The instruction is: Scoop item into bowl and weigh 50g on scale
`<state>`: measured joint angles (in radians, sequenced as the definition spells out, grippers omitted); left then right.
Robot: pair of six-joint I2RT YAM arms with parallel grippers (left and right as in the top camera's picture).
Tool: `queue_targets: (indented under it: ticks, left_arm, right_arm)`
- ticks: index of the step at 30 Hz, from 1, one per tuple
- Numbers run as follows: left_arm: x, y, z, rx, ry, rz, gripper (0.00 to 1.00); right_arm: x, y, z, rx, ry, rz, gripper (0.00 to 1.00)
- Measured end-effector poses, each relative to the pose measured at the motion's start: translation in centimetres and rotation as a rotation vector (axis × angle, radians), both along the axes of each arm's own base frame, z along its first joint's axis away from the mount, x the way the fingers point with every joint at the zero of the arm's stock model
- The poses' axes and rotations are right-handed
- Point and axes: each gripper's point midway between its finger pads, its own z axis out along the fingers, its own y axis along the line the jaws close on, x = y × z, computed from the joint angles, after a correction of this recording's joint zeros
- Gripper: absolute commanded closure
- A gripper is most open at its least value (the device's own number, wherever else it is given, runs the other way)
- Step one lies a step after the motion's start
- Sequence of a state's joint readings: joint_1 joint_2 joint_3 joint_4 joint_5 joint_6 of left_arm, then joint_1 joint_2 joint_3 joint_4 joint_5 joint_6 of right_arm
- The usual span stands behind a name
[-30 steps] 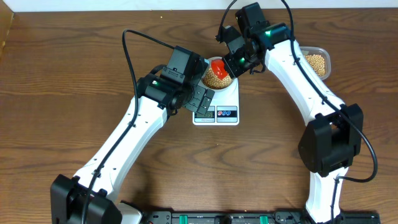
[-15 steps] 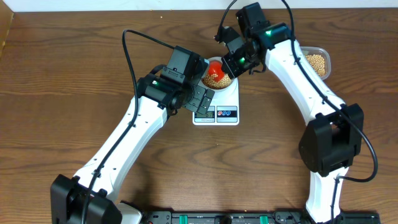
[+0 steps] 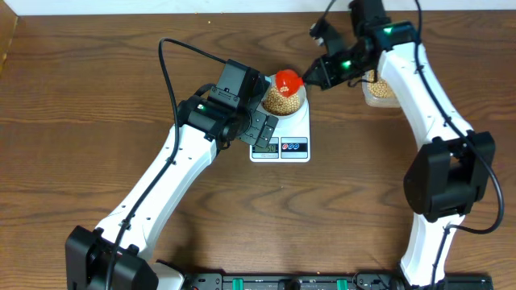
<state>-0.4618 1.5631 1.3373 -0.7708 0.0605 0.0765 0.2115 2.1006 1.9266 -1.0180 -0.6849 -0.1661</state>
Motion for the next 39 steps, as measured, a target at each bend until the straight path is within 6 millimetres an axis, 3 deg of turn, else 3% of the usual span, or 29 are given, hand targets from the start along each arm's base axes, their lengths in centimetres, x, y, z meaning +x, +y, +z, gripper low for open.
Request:
queue_targets:
  ticks: [6, 15, 27, 34, 39]
  left_arm:
    - [0.0, 0.0, 0.0, 0.0, 0.0, 0.0, 0.02]
    - [0.0, 0.0, 0.0, 0.0, 0.0, 0.0, 0.02]
    - [0.0, 0.0, 0.0, 0.0, 0.0, 0.0, 0.02]
    - [0.0, 0.0, 0.0, 0.0, 0.0, 0.0, 0.02]
    - [0.0, 0.0, 0.0, 0.0, 0.0, 0.0, 0.02]
  right_arm:
    - [-0.2, -1.3, 1.7, 0.07, 0.011, -0.015, 0.99]
    - [-1.3, -2.2, 5.7, 0.105, -0.048, -0.018, 0.99]
    - [-1.7, -3.3, 5.9, 0.105, -0.031, -0.031, 0.99]
    - [-1.5, -7.8, 6.7, 0.095, -0.024, -0.115, 0.99]
    - [-1.4, -13.6, 9.2, 0.089, -0.093, -0.231, 0.99]
